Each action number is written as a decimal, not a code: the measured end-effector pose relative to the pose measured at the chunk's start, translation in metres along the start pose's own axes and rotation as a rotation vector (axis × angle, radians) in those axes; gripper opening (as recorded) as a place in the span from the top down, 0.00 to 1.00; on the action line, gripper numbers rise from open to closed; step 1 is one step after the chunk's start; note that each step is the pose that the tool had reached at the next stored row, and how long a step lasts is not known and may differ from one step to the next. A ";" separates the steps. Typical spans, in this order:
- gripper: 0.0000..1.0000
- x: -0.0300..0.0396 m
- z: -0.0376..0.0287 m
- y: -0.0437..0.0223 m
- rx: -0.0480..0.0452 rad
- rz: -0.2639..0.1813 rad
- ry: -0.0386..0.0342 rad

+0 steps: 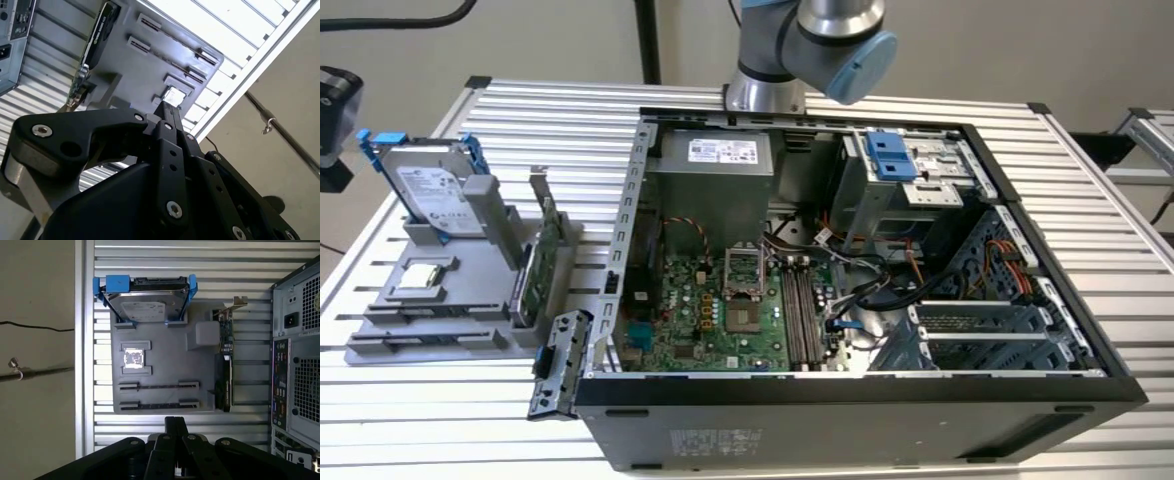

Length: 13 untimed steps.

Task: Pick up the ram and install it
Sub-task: 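Insert the ram into the slot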

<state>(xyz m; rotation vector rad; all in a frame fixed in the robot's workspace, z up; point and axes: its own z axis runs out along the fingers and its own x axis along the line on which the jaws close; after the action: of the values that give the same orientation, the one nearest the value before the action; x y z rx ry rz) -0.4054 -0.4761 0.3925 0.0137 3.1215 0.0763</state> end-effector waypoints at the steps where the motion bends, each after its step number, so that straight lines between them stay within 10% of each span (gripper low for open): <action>1: 1.00 0.0000 -0.0001 -0.0006 0.0000 -0.001 0.0001; 13: 1.00 0.0000 -0.0002 -0.0026 -0.0001 -0.003 0.0002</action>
<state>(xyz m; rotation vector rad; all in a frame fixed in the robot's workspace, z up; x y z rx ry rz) -0.4054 -0.4787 0.3925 0.0095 3.1216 0.0763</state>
